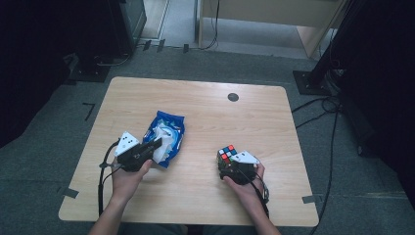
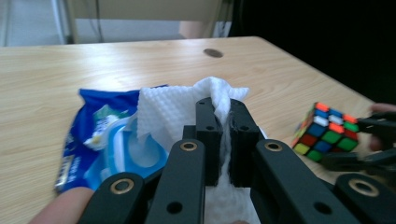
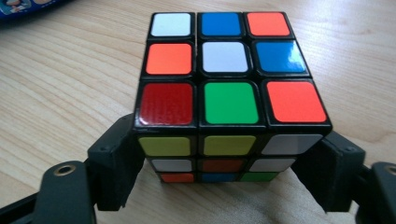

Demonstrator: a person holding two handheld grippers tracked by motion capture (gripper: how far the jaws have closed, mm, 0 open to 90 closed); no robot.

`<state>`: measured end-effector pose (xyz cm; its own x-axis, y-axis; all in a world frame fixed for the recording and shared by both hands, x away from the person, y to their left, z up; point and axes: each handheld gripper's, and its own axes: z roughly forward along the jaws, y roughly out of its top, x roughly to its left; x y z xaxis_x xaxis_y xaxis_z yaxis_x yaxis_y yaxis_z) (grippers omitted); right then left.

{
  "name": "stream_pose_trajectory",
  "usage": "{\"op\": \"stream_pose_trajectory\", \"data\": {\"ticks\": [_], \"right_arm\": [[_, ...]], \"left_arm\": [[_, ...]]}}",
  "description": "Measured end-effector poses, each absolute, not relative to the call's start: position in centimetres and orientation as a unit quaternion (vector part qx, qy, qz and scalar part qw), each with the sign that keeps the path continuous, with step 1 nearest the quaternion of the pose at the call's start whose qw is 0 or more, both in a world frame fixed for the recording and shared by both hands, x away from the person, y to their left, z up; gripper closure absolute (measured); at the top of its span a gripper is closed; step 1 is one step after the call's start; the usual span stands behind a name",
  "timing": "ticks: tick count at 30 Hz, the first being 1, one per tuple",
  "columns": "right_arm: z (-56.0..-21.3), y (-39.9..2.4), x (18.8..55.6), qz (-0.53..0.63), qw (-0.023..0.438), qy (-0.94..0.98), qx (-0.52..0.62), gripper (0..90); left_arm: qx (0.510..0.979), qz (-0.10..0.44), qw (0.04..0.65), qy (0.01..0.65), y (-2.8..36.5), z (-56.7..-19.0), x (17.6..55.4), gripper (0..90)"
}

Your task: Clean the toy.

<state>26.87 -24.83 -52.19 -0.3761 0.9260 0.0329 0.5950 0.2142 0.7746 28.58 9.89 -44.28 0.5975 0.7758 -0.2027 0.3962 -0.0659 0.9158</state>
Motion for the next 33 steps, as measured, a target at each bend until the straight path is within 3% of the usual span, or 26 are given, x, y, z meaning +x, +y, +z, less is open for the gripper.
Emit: {"op": "stream_pose_trajectory", "data": {"ticks": [2, 3, 10, 20, 33], "right_arm": [[-52.2, -25.0, 26.9, 0.363, 0.231, 0.737, 0.520, 26.9], [-52.1, -25.1, 27.0, 0.366, 0.235, 0.733, 0.523, 34.3], [-51.7, -25.2, 27.1, 0.382, 0.230, 0.739, 0.506, 34.8], [-45.8, -23.7, 27.6, 0.434, 0.214, 0.764, 0.427, 34.8], [-47.6, -19.8, 25.3, 0.436, 0.177, 0.810, 0.349, 34.8]], "left_arm": [[0.709, 0.170, 0.553, 0.404, 9.6, -44.2, 28.4, 85.6], [0.709, 0.168, 0.556, 0.400, 9.5, -44.1, 28.4, 85.3], [0.709, 0.166, 0.561, 0.394, 9.0, -43.7, 28.5, 85.5], [0.718, 0.160, 0.581, 0.347, 7.1, -42.7, 27.6, 86.9], [0.728, 0.117, 0.596, 0.318, 5.5, -43.6, 26.7, 86.6]]}}
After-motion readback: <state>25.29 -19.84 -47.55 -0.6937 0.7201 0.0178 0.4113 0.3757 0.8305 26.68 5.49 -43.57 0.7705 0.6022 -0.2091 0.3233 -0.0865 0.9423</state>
